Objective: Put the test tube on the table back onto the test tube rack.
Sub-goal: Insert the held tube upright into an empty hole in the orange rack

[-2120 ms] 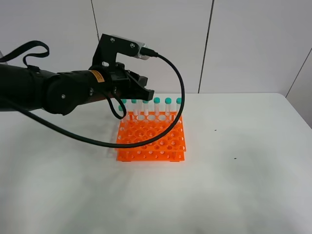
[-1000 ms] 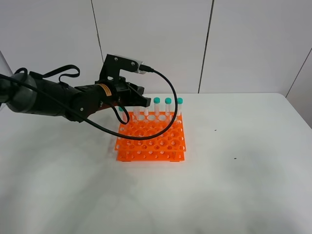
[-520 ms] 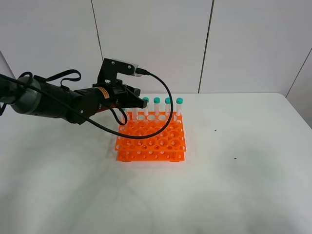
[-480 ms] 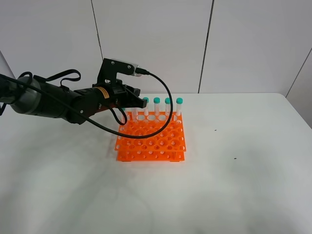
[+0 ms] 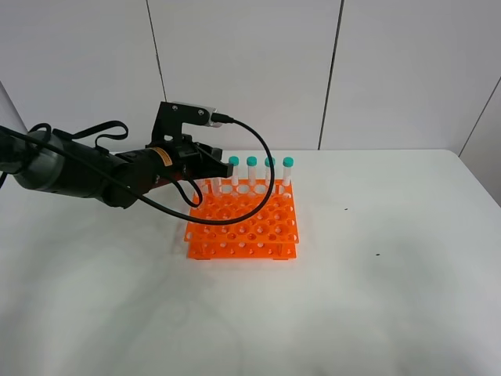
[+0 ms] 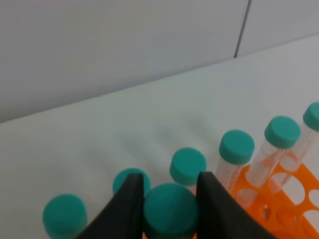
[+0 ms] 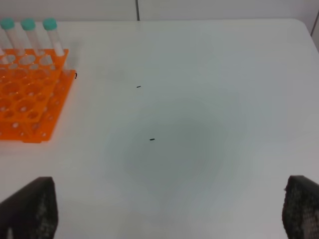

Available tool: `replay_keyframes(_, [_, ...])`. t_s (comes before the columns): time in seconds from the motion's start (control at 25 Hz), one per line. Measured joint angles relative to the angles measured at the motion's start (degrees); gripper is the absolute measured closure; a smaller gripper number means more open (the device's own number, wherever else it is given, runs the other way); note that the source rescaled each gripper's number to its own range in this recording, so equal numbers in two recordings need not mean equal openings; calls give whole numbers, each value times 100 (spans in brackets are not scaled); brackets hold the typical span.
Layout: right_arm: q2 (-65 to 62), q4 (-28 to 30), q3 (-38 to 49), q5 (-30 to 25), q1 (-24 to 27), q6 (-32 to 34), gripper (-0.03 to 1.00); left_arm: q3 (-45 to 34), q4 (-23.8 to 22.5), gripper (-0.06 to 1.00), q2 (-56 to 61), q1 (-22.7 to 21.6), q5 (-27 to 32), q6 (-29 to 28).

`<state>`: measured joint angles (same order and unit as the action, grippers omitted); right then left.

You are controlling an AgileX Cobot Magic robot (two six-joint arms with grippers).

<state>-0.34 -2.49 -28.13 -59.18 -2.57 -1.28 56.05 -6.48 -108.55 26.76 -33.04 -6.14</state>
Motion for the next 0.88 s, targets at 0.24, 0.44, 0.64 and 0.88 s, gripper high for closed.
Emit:
replay_keyframes(0.24, [0,0,0,0,0,0,-3,0,0,94,0,0,-76,-5])
replay_keyframes(0.44, [0,0,0,0,0,0,-3,-7,0,94,-24,0,-101,52])
replay_keyframes(0.64, [0,0,0,0,0,0,-3,-7,0,94,-276,0,-208,163])
replay_keyframes(0.88, [0,0,0,0,0,0,-3,-7,0,94,-344,0,-306,168])
